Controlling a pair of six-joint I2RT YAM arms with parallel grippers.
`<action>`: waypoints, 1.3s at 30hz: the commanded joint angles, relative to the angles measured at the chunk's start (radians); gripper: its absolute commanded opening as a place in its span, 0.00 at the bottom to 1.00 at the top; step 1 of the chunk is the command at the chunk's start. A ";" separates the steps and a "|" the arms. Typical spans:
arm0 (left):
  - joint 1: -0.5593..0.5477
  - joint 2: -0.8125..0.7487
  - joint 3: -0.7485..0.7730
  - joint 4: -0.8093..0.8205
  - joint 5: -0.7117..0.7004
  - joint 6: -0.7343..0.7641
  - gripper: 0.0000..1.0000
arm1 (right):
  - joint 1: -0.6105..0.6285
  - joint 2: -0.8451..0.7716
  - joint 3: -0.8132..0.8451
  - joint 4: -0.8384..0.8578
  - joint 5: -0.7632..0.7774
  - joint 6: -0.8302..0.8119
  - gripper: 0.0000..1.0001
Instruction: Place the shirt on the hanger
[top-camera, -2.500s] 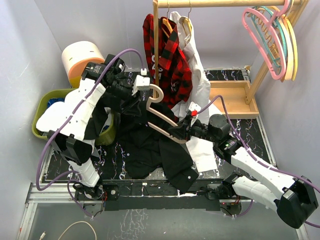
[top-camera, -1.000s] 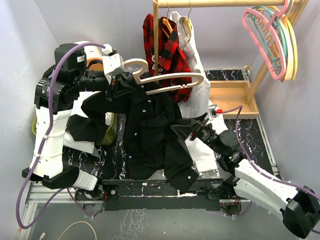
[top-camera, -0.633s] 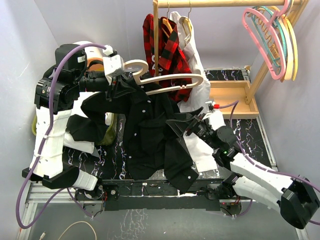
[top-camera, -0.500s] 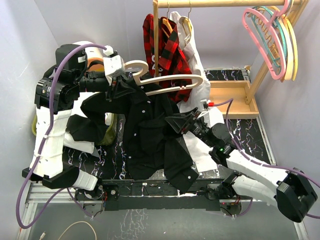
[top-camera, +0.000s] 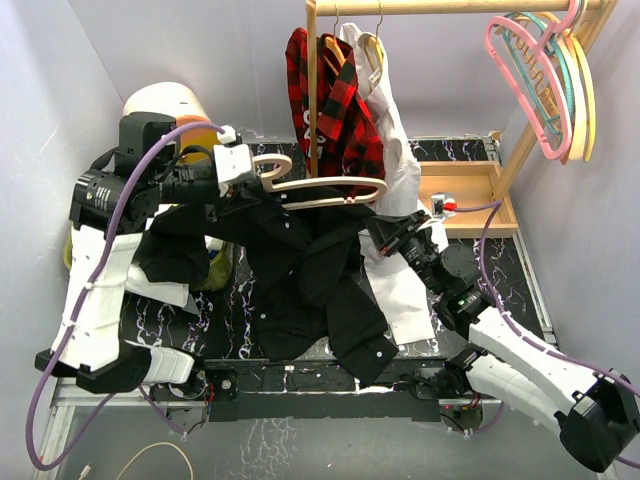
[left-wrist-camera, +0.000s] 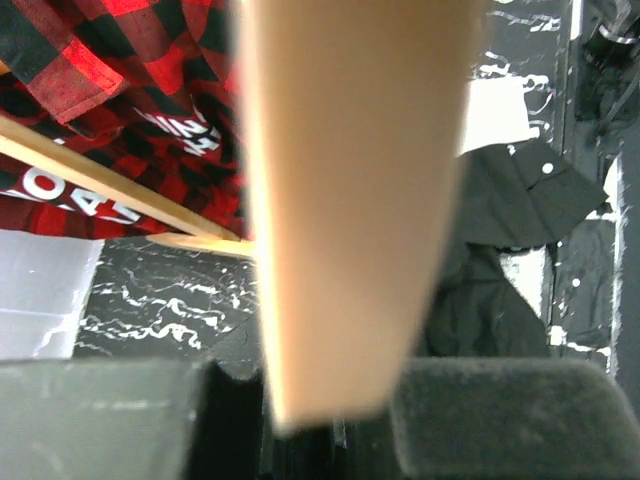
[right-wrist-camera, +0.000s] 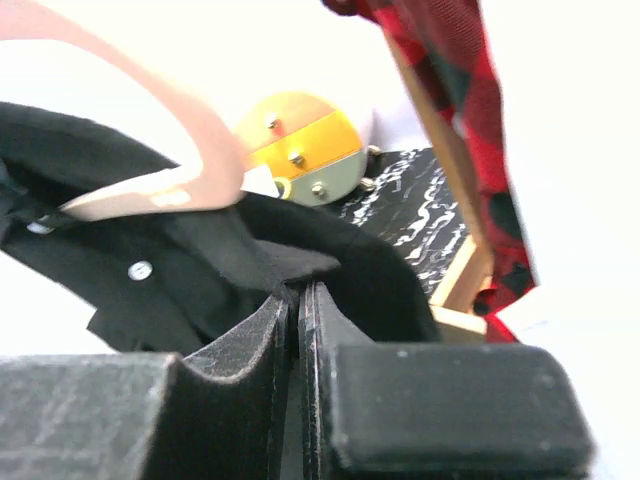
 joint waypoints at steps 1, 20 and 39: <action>0.004 -0.069 -0.014 -0.027 -0.088 0.137 0.00 | -0.084 -0.026 0.078 -0.174 -0.027 -0.036 0.08; 0.005 -0.108 -0.154 0.026 -0.230 0.192 0.00 | -0.282 0.023 0.373 -0.597 -0.267 -0.039 0.08; -0.103 -0.015 -0.106 0.250 -0.378 -0.190 0.00 | 0.184 0.354 0.857 -0.592 -0.246 0.079 0.08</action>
